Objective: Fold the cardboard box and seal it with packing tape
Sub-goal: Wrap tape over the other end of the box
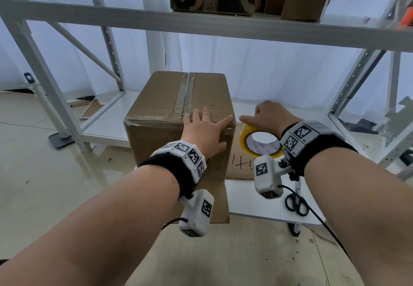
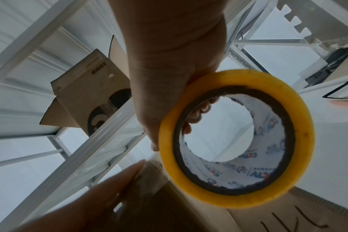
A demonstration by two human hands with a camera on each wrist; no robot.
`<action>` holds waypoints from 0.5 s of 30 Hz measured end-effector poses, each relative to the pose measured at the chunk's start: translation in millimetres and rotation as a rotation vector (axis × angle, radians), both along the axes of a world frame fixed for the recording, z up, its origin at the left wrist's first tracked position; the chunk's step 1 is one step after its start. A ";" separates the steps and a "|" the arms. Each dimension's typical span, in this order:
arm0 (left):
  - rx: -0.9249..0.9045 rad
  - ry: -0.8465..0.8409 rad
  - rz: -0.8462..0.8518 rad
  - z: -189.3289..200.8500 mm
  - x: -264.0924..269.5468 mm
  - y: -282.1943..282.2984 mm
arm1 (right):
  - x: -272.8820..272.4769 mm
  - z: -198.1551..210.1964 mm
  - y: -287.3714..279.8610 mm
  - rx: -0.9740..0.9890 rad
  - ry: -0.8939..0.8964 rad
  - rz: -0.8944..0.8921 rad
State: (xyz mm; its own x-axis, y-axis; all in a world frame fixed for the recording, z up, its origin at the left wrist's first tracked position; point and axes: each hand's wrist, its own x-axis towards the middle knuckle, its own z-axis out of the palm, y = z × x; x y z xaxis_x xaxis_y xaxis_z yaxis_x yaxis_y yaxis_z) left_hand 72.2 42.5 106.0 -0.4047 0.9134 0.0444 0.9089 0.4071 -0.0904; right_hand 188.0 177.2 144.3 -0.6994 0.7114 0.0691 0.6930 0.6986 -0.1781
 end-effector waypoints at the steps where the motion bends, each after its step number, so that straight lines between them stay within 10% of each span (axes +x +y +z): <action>1: -0.001 0.000 -0.013 -0.2 -2.2 -1.0 | 0.7 -3.7 -0.3 -0.011 0.017 -0.006; 15: 0.034 0.085 -0.182 -1.3 -51.6 -10.1 | -2.4 -21.9 -5.2 -0.143 0.258 -0.027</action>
State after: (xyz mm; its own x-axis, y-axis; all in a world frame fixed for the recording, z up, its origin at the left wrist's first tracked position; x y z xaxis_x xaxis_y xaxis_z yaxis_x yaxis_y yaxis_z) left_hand 20.6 32.4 104.7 -0.2264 0.9685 0.1034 0.9575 0.2408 -0.1589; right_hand 185.6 172.0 122.4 -0.6527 0.7447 0.1395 0.6300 0.6358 -0.4460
